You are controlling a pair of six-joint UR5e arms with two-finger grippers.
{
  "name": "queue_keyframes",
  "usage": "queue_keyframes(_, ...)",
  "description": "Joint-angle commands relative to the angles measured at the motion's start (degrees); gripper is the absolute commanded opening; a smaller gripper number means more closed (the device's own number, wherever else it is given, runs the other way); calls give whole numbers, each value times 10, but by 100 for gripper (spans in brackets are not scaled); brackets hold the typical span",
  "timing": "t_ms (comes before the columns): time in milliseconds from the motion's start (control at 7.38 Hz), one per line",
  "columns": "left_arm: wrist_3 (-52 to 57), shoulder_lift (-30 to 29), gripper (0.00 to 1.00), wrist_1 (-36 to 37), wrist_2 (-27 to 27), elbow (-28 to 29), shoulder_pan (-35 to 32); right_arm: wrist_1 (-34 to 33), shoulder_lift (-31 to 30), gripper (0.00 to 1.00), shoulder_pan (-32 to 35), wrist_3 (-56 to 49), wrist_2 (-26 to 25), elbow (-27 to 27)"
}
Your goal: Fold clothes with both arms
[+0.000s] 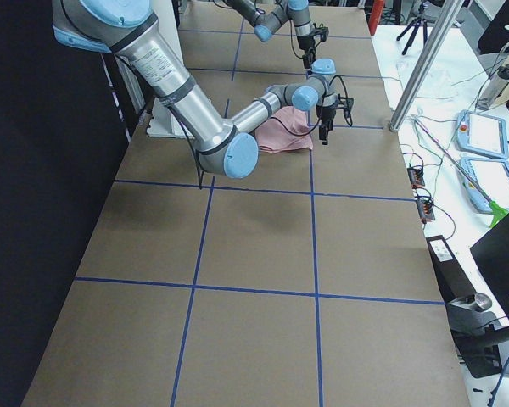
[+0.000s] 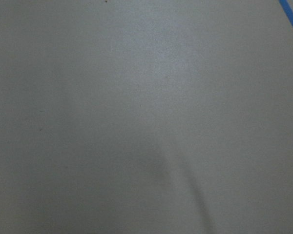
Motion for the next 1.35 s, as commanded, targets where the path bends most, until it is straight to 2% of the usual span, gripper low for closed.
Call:
queue_keyframes(0,129,63,100,43,-49,-75,-61,-82,-97,100,55,-134,54,148)
queue_keyframes(135,208,95,100,89,-64,-118,-103,-159,-138,100,94,-225,70,223)
queue_keyframes(271,302,108,100,149,-83,-145,-156,-218,-179,100,138,-331,87,275)
queue_keyframes(542,490,110,100,232,-102,-142,-278,-225,-280,100,251,-550,138,292)
queue_keyframes(677,503,123,100,270,-151,-140,-331,-227,-329,100,314,-665,167,288)
queue_keyframes(813,499,170,100,267,-170,-146,-339,-218,-397,100,352,-704,181,291)
queue_keyframes(948,492,186,100,271,-176,-125,-340,-217,-430,100,382,-709,183,277)
queue_keyframes(1084,501,214,100,252,-180,-110,-391,-218,-447,100,406,-709,199,274)
queue_keyframes(1219,526,244,100,247,-213,-99,-423,-218,-480,100,441,-715,222,273)
